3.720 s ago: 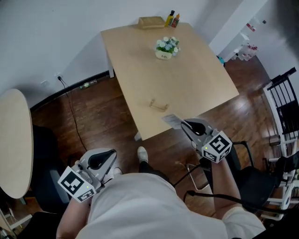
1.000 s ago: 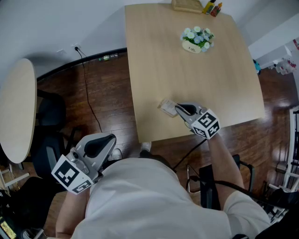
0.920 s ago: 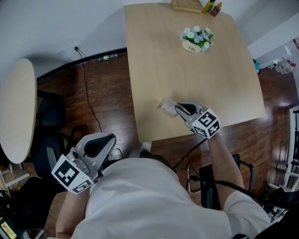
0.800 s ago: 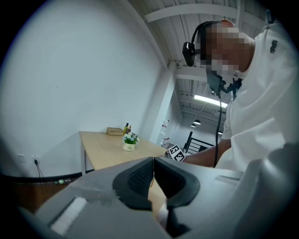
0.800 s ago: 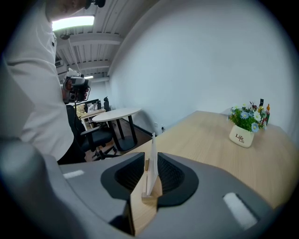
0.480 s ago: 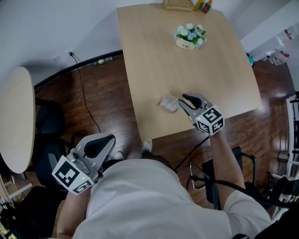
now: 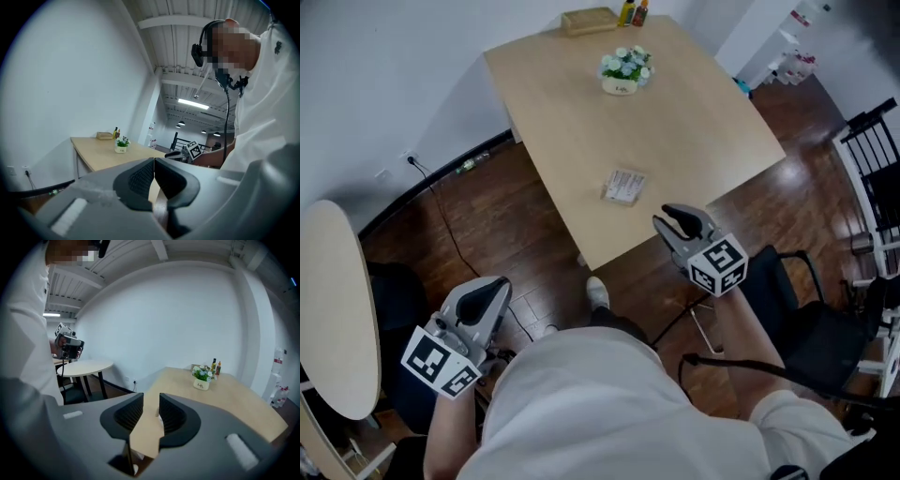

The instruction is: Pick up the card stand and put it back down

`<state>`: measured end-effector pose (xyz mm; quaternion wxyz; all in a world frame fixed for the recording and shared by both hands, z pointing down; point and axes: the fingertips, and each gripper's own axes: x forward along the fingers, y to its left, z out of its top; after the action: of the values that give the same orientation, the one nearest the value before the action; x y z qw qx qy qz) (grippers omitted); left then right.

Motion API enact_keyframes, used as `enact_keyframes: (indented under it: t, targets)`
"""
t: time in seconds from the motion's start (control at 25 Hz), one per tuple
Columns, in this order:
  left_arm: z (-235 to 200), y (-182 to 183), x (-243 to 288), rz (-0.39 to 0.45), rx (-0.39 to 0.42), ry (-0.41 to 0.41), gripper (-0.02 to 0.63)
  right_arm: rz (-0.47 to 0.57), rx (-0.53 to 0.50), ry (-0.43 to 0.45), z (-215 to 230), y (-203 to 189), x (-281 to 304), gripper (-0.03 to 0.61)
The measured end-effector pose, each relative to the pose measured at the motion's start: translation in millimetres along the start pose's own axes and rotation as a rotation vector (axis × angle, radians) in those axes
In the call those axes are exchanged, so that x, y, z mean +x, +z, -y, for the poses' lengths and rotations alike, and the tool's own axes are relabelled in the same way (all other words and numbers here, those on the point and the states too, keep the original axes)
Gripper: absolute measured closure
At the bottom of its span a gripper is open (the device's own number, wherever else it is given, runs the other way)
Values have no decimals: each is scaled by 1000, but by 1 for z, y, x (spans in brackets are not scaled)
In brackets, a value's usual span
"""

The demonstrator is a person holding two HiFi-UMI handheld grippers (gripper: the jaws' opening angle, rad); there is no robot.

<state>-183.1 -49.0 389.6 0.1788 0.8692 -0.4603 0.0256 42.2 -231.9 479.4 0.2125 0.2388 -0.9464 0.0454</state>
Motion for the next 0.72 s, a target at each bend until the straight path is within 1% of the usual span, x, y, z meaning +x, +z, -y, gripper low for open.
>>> enact_keyframes:
  t: [0.12,0.28,0.36,0.48,0.6,0.72]
  targets:
    - [10,-11,-23,-15,10,-65,609,-17,50,-44,-54,-14,-35,474]
    - [25,-31,-57,-39,-5,-149,609,-37,128,-98,-127,-33,-75,474]
    - [30,-39,-67,-51,-7,-185,609,-28,153,-101,-159,-35,-84,474]
    - [46,-53,-75,-72,3,-224,609,-21,164,-71,-206,-33,-98,474]
    - [63,-57,-78,-79,20,-253,609,-3,162,-73,-233,-27,-114,474]
    - [80,-57,-76,-73,36,-272,609,18,156,-93,-242,-27,-130,474]
